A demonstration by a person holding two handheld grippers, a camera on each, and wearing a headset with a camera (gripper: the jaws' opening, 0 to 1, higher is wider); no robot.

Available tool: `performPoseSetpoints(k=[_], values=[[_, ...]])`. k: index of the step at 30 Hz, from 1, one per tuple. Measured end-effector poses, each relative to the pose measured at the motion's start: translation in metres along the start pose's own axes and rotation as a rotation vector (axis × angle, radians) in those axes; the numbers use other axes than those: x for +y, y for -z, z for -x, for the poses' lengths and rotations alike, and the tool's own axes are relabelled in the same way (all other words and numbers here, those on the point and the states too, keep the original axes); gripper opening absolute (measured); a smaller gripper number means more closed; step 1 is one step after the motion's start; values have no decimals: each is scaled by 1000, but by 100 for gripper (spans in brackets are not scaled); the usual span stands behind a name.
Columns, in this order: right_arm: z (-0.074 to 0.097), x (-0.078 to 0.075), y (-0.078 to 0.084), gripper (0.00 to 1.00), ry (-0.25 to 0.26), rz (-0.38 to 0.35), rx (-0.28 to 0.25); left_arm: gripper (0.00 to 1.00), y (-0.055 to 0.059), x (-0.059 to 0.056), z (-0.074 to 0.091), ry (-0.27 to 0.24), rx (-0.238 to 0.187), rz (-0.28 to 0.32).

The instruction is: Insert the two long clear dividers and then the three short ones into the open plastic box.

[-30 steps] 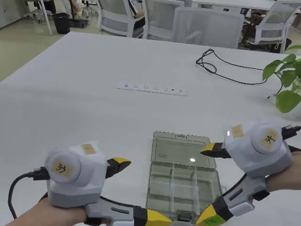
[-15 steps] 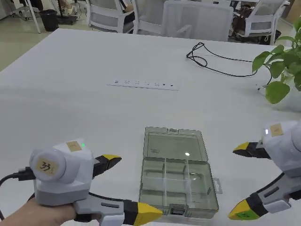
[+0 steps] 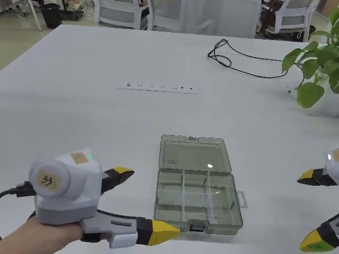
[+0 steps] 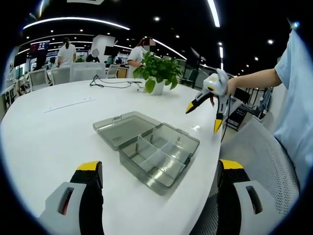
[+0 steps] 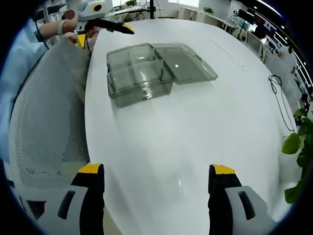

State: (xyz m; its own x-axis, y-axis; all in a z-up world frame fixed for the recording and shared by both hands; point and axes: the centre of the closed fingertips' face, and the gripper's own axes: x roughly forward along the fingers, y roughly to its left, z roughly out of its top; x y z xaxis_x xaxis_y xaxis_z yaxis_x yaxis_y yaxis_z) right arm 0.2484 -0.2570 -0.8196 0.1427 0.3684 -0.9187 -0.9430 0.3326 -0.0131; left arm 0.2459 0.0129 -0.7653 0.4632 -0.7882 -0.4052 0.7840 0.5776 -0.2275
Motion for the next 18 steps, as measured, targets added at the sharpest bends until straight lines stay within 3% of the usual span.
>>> performPoseSetpoints(k=[9,18], values=[[-4,5,22,82,-27,71,104,99,3,1,3,-12,3,7],[-6,3,30,60,-59,126,162,98,4,0,5,-14,5,10]])
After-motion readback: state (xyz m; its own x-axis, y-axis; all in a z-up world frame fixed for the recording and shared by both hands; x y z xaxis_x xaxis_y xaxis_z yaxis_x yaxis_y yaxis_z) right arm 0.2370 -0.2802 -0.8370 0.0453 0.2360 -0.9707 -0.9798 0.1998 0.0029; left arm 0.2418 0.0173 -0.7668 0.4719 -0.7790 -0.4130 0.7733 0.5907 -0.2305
